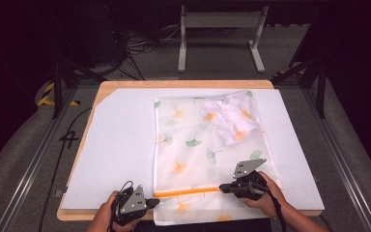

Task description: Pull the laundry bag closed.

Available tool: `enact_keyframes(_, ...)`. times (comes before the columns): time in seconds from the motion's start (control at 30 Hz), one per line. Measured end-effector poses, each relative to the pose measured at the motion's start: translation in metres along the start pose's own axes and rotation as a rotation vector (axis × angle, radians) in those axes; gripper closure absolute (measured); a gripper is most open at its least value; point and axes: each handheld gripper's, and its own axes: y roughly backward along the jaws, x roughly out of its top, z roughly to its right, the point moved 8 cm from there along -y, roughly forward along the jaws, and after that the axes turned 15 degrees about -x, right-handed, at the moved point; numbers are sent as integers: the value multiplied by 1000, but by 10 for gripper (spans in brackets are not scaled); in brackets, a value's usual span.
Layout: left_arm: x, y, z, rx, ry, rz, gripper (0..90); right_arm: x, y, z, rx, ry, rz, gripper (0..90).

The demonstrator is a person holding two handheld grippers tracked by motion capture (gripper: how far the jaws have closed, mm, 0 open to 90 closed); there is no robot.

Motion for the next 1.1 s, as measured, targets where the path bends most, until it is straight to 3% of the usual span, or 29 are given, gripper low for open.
enact_keyframes(1.1, 0, 0, 0, -2, 4, 3, 900, -5, 5, 3, -12, 5, -7, 900)
